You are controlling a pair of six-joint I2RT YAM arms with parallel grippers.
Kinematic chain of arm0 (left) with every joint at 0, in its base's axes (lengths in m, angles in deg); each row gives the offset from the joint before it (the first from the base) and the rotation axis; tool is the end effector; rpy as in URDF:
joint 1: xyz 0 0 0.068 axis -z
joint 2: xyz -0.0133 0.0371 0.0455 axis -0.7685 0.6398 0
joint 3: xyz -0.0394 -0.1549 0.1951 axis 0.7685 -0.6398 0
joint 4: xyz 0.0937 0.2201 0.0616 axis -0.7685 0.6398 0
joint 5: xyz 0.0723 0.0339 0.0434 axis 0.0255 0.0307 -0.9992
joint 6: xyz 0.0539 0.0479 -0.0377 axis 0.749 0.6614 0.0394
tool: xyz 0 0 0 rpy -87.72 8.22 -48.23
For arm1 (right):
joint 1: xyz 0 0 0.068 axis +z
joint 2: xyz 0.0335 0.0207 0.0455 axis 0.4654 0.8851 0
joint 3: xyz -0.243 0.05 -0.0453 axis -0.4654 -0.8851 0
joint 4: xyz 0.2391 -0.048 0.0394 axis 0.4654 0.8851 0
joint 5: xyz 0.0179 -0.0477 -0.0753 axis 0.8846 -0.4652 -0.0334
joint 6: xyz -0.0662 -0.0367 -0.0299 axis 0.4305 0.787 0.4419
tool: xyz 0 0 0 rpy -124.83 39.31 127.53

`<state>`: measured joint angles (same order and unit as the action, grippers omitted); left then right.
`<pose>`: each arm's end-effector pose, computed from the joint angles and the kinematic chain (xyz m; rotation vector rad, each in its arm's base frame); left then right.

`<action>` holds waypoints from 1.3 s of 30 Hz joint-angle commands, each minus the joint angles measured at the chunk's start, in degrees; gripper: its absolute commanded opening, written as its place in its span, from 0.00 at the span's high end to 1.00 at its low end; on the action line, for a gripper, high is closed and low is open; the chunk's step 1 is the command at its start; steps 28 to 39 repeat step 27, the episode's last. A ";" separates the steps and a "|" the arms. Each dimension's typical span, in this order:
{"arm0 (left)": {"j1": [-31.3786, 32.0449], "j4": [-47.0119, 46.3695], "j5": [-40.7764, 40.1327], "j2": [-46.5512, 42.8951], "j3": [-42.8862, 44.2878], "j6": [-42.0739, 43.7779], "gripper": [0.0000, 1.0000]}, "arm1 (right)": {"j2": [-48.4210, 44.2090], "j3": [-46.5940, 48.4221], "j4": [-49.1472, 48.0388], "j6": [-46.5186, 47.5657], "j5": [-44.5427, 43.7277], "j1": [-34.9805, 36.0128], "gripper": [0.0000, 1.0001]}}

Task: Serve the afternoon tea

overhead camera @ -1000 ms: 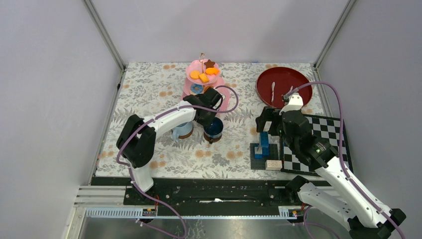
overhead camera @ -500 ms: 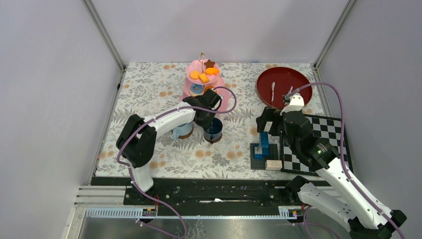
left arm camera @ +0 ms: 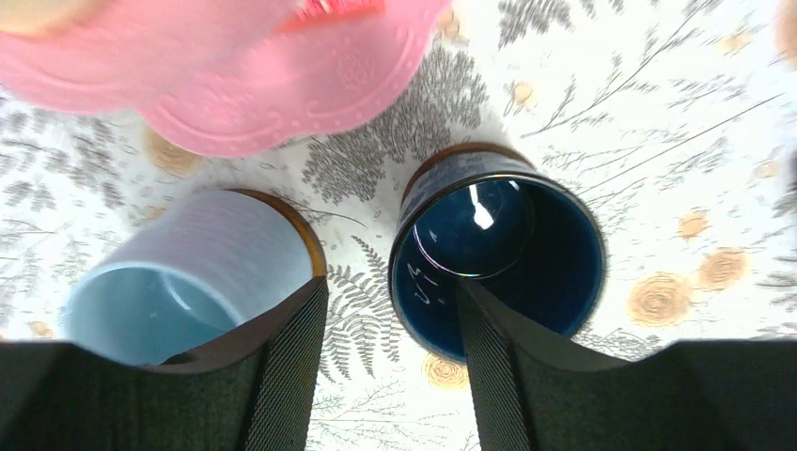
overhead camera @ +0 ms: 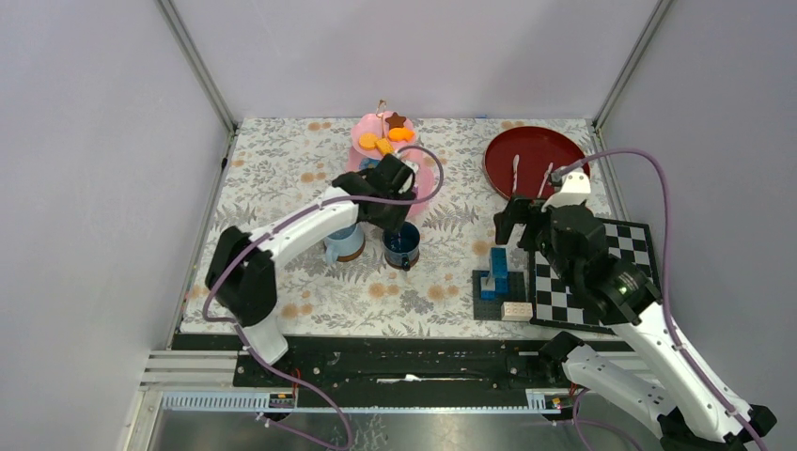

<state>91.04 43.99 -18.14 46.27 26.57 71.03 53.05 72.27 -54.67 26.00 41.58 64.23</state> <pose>0.2849 -0.2308 0.2073 0.6195 2.5478 -0.0992 0.1614 0.0863 0.3479 0.0126 1.8744 0.3300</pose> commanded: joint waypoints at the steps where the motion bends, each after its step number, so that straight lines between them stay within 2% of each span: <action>1: -0.18 1.65 -3.16 -9.14 7.22 0.06 0.42 | -1.29 6.73 2.35 3.51 -4.24 0.20 0.00; 6: -0.14 0.90 0.00 -17.54 13.43 2.50 0.35 | -2.36 15.33 5.11 7.88 -7.13 0.19 0.00; 10: -0.15 -4.80 0.56 -25.78 15.43 4.54 0.25 | -2.88 23.50 6.24 11.98 -7.96 0.21 0.00; 12: -0.11 -9.74 -0.22 -30.92 14.57 5.18 0.15 | -3.22 26.50 6.31 13.40 -7.85 0.22 0.01; 13: -0.12 -12.77 -0.56 -33.52 13.43 5.57 0.05 | -3.46 27.81 6.21 13.87 -7.92 0.20 0.00; 14: -0.12 -15.95 -0.75 -36.30 12.11 6.03 0.02 | -3.71 28.92 5.95 14.35 -7.97 0.17 0.00; 17: -0.13 -25.66 -1.01 -44.60 6.91 7.80 0.01 | -4.70 31.09 4.99 15.32 -7.94 0.24 0.00; 20: -0.12 -31.11 -2.06 -49.41 4.45 8.91 0.01 | -5.98 31.17 3.61 15.80 -8.34 0.20 0.00; 27: -0.17 -29.41 -4.70 -52.79 4.22 10.28 0.01 | -7.01 27.41 1.43 14.68 -8.75 0.25 0.00; 39: -0.17 -29.41 -4.70 -52.79 4.22 10.28 0.01 | -7.01 27.41 1.43 14.68 -8.75 0.25 0.00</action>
